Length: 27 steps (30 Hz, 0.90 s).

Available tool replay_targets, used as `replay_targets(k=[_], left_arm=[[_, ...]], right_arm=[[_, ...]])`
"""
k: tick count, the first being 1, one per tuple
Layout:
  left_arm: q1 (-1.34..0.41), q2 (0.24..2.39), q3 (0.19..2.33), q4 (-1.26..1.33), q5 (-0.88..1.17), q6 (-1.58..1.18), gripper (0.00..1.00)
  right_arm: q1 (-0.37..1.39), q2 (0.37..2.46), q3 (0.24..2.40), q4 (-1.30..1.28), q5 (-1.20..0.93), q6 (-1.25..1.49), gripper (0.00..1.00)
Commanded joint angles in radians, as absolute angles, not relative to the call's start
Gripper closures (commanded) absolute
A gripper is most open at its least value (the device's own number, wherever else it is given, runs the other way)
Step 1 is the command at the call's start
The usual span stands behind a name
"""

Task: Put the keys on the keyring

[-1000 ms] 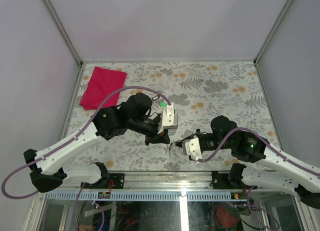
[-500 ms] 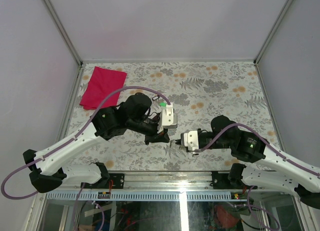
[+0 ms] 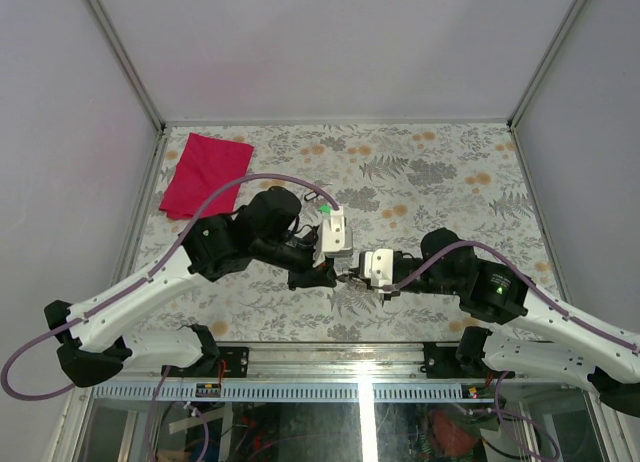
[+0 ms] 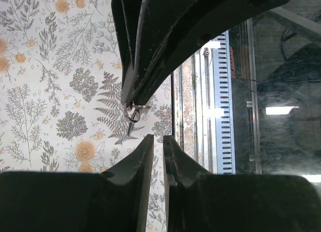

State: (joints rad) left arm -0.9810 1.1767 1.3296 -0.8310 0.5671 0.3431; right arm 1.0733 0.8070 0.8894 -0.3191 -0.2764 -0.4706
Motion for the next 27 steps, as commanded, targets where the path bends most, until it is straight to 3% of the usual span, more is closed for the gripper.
replay_targets(k=[1,6,19,27], left_arm=[[-0.981,1.152,1.323,-0.808,0.570,0.327,0.84],[-0.981,1.111,1.296,-0.730,0.532,0.276,0.79],[-0.980,0.909,1.016,-0.173,0.191,-0.246,0.51],[-0.980,0.925,0.980,-0.110,0.155,-0.355,0.42]], right_arm=[[1.071,0.804,0.928,-0.225,-0.247,-0.463,1.00],[1.071,0.781,0.896,-0.202,-0.240,-0.508,1.00],[1.071,0.718,0.795,-0.012,-0.154,-0.603,1.00],[1.071,0.724,0.792,0.007,-0.135,-0.594,1.00]])
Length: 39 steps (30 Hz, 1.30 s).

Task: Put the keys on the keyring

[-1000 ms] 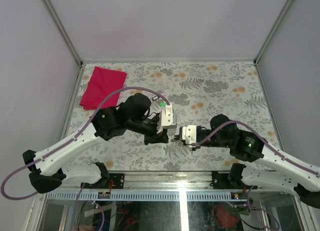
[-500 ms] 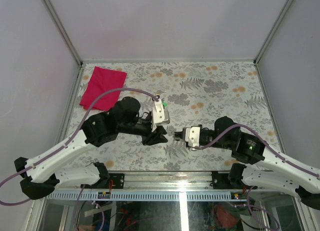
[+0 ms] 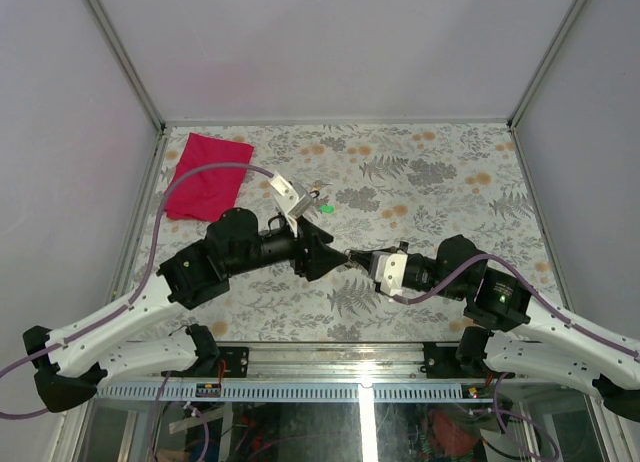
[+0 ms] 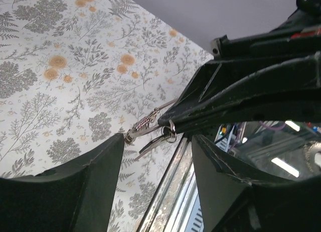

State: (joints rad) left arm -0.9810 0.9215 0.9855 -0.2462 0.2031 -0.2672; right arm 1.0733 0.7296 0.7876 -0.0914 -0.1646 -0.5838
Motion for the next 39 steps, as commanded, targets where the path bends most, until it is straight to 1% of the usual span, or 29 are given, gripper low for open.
replay_targets(k=[1,4,11,19,24,27,31,34,37,39], left_arm=[[-0.980,0.928,0.979,-0.104,0.159,-0.356,0.42],[-0.980,0.938,0.984,-0.096,0.164,-0.352,0.45],[-0.980,0.970,0.995,-0.090,0.190,-0.349,0.59],[-0.981,0.979,0.988,-0.086,0.204,-0.351,0.69],[-0.980,0.977,0.991,-0.084,0.203,-0.351,0.85],[-0.980,0.981,0.995,-0.085,0.210,-0.352,0.99],[-0.980,0.977,0.997,-0.087,0.218,-0.350,1.00],[-0.980,0.972,1.004,-0.093,0.221,-0.341,1.00],[-0.981,0.965,1.007,-0.096,0.225,-0.335,1.00],[-0.980,0.958,1.008,-0.099,0.228,-0.326,1.00]], right_arm=[[1.071,0.724,0.792,0.007,-0.135,-0.595,1.00],[1.071,0.724,0.791,0.004,-0.136,-0.592,1.00],[1.071,0.723,0.790,0.006,-0.137,-0.587,1.00],[1.071,0.726,0.790,0.015,-0.132,-0.585,1.00],[1.071,0.727,0.790,0.015,-0.133,-0.584,1.00],[1.071,0.726,0.790,0.014,-0.132,-0.582,1.00],[1.071,0.723,0.788,0.014,-0.130,-0.581,1.00],[1.071,0.715,0.784,0.014,-0.128,-0.578,0.96],[1.071,0.701,0.776,0.013,-0.132,-0.574,0.84],[1.071,0.689,0.771,0.002,-0.138,-0.576,0.78]])
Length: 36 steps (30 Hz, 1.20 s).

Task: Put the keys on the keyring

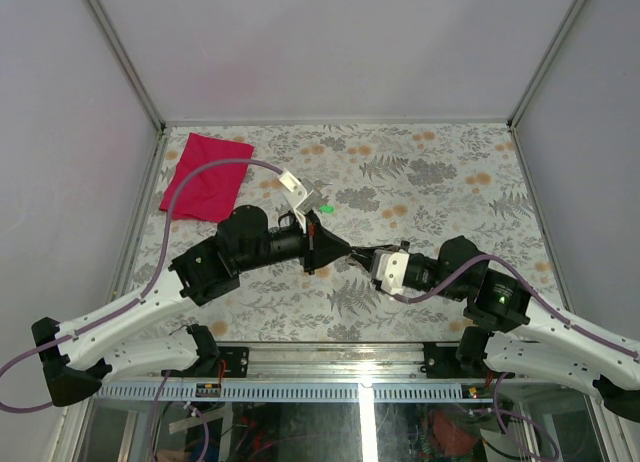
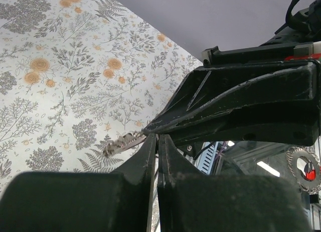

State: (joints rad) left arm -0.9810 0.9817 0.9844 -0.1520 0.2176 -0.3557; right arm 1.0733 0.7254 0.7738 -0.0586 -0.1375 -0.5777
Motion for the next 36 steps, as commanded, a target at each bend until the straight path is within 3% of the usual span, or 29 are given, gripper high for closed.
replay_targets(k=[1,5,16,28,36], left_arm=[[-0.980,0.954,1.008,-0.102,0.228,-0.322,1.00],[-0.980,0.945,1.012,-0.123,0.236,-0.298,1.00],[-0.981,0.946,1.048,-0.203,0.189,-0.230,1.00],[-0.980,0.939,1.037,-0.193,0.099,-0.254,1.00],[-0.981,0.937,1.036,-0.196,0.073,-0.264,1.00]], right_arm=[[1.071,0.682,0.768,-0.003,-0.140,-0.574,0.76],[1.071,0.645,0.755,-0.015,-0.143,-0.557,0.67],[1.071,0.596,0.749,-0.044,-0.073,-0.286,0.53],[1.071,0.606,0.704,-0.004,0.034,0.078,0.49],[1.071,0.645,0.665,0.072,0.022,0.134,0.49]])
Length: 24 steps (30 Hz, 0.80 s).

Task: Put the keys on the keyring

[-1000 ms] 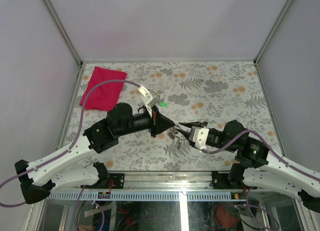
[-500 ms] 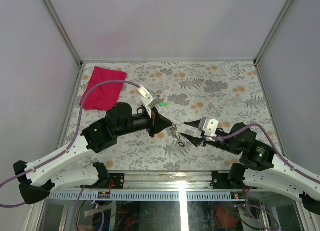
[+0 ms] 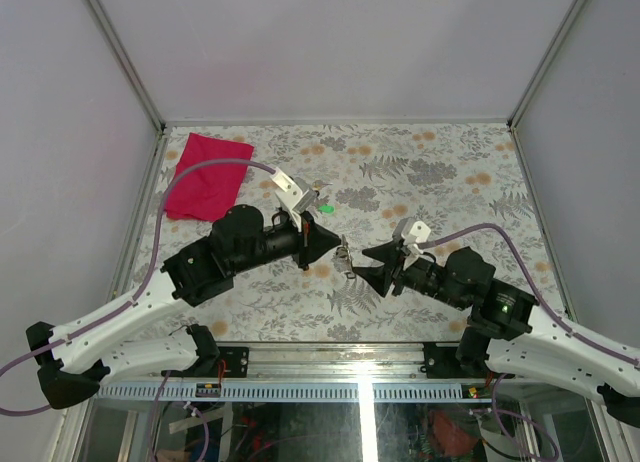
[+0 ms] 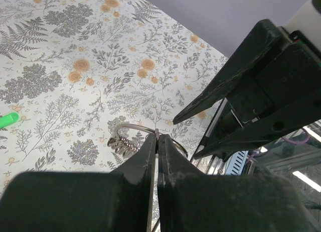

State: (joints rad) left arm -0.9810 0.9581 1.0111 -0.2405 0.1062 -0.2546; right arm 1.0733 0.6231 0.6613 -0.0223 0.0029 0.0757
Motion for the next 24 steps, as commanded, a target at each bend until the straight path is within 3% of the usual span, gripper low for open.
replay_targets(k=[1,15,24], left_arm=[[-0.980,0.938,1.037,-0.196,0.071,-0.264,1.00],[-0.982,0.901,1.073,-0.298,0.180,-0.125,1.00],[-0.980,0.895,1.135,-0.391,0.384,-0.016,1.00]], right_arm=[[1.071,0.648,0.666,0.073,0.018,0.133,0.50],[1.071,0.504,0.636,0.000,0.026,-0.129,0.52],[1.071,0.455,0.597,0.012,-0.026,-0.242,0.53]])
